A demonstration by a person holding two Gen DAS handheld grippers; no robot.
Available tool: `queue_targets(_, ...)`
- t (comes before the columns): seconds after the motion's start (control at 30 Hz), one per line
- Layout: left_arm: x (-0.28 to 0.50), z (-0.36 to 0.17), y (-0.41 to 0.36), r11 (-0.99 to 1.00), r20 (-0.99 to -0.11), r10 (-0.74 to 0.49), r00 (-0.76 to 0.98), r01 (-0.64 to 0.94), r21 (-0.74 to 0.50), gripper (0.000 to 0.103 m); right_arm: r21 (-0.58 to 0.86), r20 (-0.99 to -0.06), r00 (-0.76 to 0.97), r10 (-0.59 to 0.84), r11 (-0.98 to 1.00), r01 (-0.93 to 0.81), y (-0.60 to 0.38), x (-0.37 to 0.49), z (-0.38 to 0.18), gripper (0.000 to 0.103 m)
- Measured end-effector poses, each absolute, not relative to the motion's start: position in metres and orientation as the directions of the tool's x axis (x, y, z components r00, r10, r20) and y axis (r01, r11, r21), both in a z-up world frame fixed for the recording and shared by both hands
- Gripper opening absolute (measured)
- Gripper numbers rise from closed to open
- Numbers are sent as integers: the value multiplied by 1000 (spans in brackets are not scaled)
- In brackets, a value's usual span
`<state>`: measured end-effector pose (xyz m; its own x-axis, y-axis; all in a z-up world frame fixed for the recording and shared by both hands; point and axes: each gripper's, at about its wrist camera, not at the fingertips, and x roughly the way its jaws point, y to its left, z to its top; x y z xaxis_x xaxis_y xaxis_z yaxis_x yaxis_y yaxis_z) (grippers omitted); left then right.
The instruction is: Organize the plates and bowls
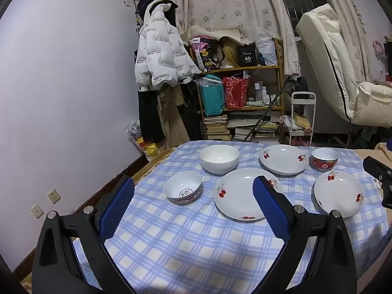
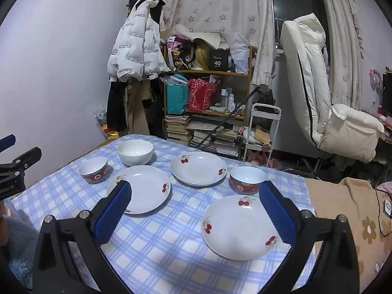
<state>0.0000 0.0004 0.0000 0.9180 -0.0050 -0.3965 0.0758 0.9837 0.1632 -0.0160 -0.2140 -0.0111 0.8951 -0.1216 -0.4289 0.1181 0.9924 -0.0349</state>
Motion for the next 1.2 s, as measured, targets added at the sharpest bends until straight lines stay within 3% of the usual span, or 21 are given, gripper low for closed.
queue_targets(1.2,0,0,-1,980,-393,-7,920,84,179,96,-31,-432,894,-121,992,119,-214,-16,-12,103)
